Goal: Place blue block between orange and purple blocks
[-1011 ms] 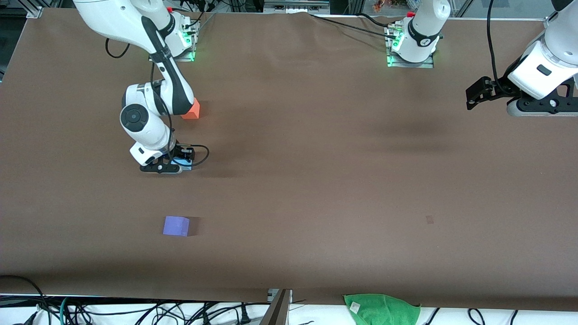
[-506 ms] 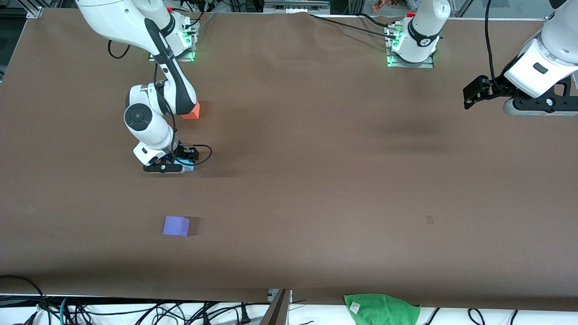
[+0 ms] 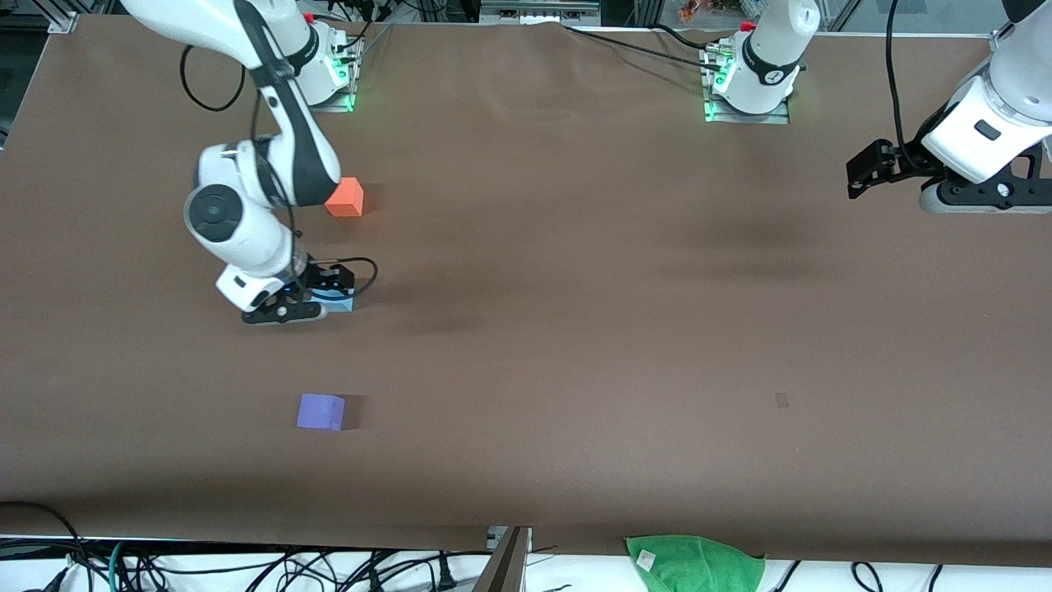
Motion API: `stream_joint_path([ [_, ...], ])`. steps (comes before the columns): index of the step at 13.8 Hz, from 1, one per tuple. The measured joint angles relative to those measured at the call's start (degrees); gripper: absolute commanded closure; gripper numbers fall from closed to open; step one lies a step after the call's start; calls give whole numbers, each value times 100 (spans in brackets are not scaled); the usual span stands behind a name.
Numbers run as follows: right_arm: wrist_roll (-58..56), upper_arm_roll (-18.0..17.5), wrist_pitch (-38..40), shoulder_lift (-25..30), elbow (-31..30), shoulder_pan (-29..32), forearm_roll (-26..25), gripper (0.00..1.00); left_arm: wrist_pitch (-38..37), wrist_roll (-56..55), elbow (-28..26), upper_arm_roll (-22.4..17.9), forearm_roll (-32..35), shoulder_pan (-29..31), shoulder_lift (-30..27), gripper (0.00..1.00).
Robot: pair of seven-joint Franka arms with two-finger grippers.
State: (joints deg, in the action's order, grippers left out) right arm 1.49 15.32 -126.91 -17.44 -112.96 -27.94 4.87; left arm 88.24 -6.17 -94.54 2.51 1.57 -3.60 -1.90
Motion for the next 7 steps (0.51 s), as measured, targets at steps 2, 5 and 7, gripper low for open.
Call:
stream_joint_path([
  [2,-357,219,966,128,576,8,0,0,-42,0,0,-14,0,11,1,0],
  [5,-640,483,2176,181,1477,10,0,0,-48,0,1,-27,0,68,2,0],
  [7,-706,615,2904,185,2017,10,0,0,-53,0,1,-27,0,71,4,0],
])
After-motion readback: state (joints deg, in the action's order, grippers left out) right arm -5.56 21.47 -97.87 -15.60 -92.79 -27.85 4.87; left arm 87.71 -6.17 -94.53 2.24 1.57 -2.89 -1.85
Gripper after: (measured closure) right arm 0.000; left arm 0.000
